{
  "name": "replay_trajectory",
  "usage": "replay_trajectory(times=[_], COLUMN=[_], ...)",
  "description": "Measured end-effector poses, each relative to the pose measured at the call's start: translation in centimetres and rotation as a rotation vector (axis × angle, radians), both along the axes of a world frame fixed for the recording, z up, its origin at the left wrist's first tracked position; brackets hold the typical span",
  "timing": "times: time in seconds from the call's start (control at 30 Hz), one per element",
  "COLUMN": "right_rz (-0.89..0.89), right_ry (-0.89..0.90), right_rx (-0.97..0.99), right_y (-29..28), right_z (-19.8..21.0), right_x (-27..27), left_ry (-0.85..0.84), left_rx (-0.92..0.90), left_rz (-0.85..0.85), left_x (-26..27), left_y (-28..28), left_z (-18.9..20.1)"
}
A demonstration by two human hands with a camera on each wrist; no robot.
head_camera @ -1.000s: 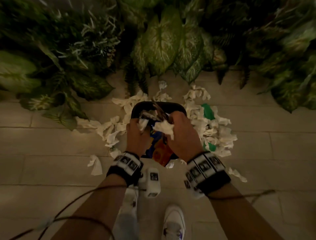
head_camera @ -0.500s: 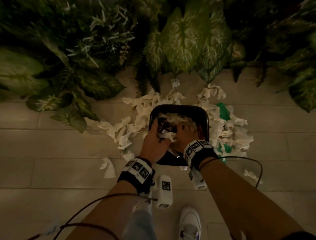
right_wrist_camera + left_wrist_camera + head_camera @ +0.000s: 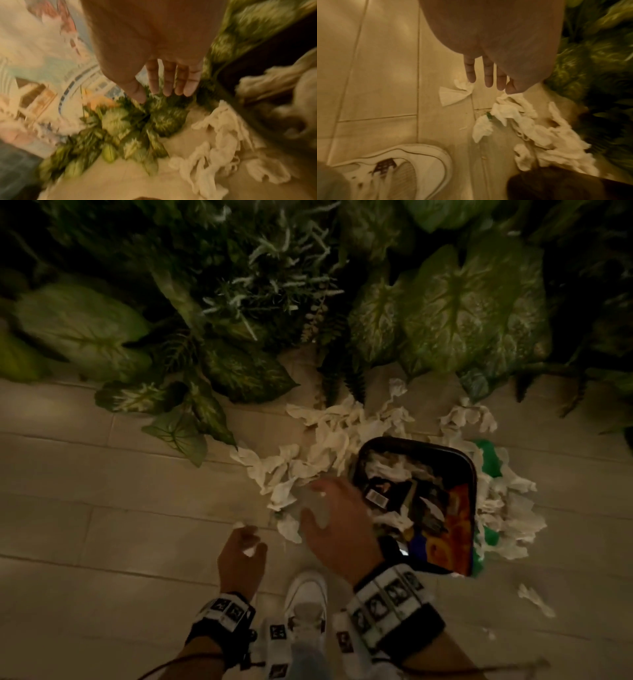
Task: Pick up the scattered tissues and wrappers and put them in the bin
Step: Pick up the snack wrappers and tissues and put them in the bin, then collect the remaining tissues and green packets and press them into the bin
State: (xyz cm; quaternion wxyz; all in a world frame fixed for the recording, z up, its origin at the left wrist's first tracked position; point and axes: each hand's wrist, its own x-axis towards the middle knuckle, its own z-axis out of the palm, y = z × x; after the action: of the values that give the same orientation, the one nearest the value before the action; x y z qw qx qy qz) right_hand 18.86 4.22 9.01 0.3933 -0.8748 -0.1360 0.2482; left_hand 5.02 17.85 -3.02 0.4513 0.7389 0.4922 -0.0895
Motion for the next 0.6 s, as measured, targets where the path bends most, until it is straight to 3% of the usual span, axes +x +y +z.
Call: replay_trajectory(times=[0.17,0.3,0.47,0.6], right_rz=[0.365,0.581,0.611,0.666], right_ry=[0.124,0.101,0.106,0.155], right_rx=[-0.357,-0.615,-0.632,-0.632], right_y=[7.2,10.1,12.1,11.8], right_z=[-9.5,-15.6,-20.3,-23.2], right_x=[-0.7,0.1,1.8,1.9], left_ry=[0.253,0.381,0.441,0.418], left_rx=[-0.061,-0.117,-0.1,-0.04], left_rz=[-0.017,0.056,0.033,-0.198], left_x=[-1.0,-0.4,1.1,1.9], left_y=[0.0,-0.2,-1.3,-2.6], left_z=[-4.9,-8.0,-11.7,-14.2])
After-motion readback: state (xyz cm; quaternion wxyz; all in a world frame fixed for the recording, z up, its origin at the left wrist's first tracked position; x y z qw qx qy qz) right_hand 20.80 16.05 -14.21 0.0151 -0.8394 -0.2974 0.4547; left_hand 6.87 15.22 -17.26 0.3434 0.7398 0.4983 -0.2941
